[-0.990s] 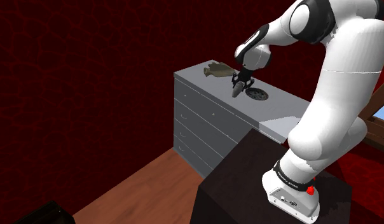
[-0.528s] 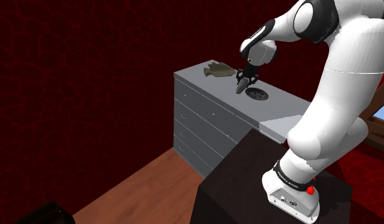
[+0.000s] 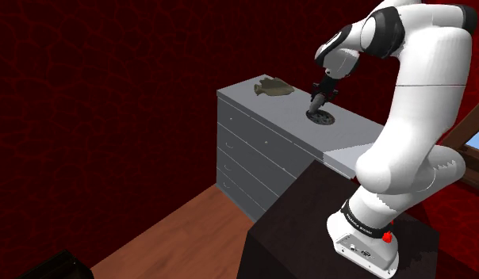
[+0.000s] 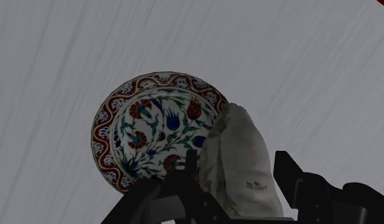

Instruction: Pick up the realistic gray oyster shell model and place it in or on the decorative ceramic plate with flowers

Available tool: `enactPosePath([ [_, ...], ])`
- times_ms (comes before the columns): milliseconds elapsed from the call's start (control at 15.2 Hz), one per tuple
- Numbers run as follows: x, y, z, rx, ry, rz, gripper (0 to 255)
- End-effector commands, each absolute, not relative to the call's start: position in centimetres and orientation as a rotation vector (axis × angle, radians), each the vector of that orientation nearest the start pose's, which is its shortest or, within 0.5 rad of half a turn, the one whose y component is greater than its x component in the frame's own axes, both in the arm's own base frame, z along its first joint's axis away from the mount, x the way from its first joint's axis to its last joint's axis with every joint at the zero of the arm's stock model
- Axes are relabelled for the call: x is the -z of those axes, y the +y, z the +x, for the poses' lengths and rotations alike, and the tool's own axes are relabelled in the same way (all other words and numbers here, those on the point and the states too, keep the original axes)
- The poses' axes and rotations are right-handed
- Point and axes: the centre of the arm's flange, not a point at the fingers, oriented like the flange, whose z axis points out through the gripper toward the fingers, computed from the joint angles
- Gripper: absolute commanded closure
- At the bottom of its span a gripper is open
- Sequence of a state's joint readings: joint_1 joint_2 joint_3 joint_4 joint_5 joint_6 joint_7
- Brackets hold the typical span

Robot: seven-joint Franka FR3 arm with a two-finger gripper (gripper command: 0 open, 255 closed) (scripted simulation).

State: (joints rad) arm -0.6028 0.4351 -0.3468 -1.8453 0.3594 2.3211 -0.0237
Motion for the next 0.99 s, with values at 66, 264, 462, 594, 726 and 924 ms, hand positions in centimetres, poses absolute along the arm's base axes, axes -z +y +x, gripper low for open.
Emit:
enactPosePath([
  [66, -30.8, -54.9, 38.0, 0.197, 1.631, -2.586, 255],
  [264, -30.8, -57.9, 36.8, 0.197, 1.631, -2.586, 255],
  [462, -29.2, -57.9, 36.8, 0.197, 1.631, -2.586, 255],
  [594, -28.2, -57.9, 36.8, 0.197, 1.631, -2.586, 255],
  [726, -27.1, -57.9, 36.8, 0.197, 1.631, -2.586, 255],
  [924, -25.5, -57.9, 36.8, 0.197, 1.631, -2.586, 255],
])
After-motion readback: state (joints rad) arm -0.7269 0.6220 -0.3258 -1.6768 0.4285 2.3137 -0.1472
